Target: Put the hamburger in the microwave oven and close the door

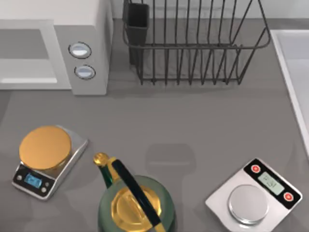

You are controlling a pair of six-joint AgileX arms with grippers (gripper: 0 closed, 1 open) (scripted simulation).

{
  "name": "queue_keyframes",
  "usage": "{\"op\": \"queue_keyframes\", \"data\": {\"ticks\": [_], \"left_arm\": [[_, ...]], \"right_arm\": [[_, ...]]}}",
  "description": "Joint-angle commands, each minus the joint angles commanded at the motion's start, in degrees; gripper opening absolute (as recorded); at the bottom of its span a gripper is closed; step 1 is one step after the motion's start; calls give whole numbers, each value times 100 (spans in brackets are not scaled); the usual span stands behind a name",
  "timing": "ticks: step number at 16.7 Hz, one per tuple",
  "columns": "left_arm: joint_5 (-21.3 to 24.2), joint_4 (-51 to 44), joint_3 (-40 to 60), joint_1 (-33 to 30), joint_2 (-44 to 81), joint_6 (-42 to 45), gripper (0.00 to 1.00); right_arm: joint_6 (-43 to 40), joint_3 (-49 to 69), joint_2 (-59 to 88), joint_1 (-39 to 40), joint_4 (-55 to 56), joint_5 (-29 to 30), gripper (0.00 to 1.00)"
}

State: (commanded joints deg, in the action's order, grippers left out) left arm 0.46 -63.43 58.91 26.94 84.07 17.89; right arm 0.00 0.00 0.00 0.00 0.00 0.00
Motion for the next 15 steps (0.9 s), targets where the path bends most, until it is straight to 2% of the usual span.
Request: {"op": "queue_keyframes", "data": {"ticks": [7, 11, 15], "left_arm": [[22, 330, 21, -48, 145, -35, 0], [112, 1386, 134, -220, 573, -173, 0], [259, 2986, 153, -477, 1240, -370, 0]], "right_arm": [[0, 0, 0, 0, 0, 0, 100], [0, 0, 0, 0, 0, 0, 100], [0, 0, 0, 0, 0, 0, 100]]}}
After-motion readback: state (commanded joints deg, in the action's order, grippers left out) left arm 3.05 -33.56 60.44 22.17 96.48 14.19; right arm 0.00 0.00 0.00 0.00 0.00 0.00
